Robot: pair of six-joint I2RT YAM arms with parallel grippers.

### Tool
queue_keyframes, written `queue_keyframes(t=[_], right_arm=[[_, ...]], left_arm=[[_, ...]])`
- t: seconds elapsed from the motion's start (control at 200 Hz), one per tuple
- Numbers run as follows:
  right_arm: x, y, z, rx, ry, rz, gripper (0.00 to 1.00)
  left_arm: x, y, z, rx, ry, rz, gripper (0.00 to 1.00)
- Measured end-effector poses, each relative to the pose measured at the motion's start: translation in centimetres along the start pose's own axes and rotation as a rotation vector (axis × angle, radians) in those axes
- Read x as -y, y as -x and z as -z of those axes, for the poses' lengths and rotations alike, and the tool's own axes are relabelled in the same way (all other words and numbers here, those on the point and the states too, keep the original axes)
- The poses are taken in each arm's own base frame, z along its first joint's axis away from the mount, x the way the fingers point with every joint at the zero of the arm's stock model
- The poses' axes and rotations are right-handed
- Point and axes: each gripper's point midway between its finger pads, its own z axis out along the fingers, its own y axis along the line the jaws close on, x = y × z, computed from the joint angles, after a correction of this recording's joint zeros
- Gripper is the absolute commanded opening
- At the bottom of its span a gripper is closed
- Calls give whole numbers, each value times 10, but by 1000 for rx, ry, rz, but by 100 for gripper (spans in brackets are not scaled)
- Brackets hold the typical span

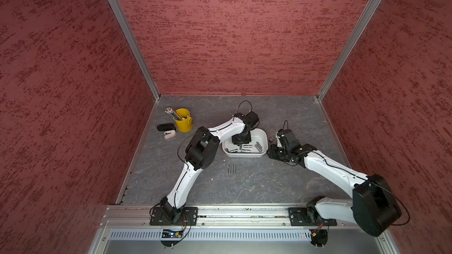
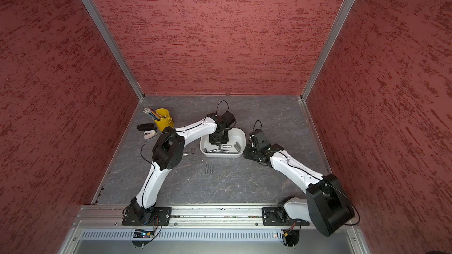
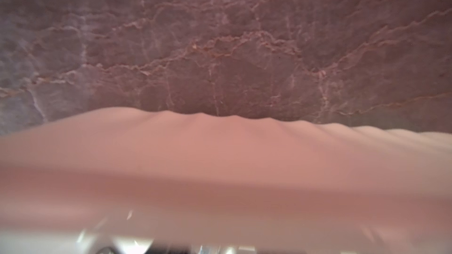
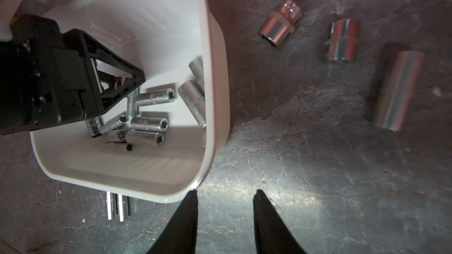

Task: Take out the socket from the storage box
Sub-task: Pick up the socket head from the storage box.

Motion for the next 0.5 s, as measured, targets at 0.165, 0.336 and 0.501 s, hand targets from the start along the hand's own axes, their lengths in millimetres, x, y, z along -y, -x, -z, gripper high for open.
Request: queue_keyframes(t=[0.165,0.336,0.501], right_arm=[[1,-2,-1,-6,1,-1,40],[0,-3,-1,-10,4,-1,40],[0,-3,-1,-12,6,-1,40]], left_arm=[[1,1,0,1,-7,-7,29],[2,4,0,6,-12,-13,16],[2,5,0,8,-13,-29,10]])
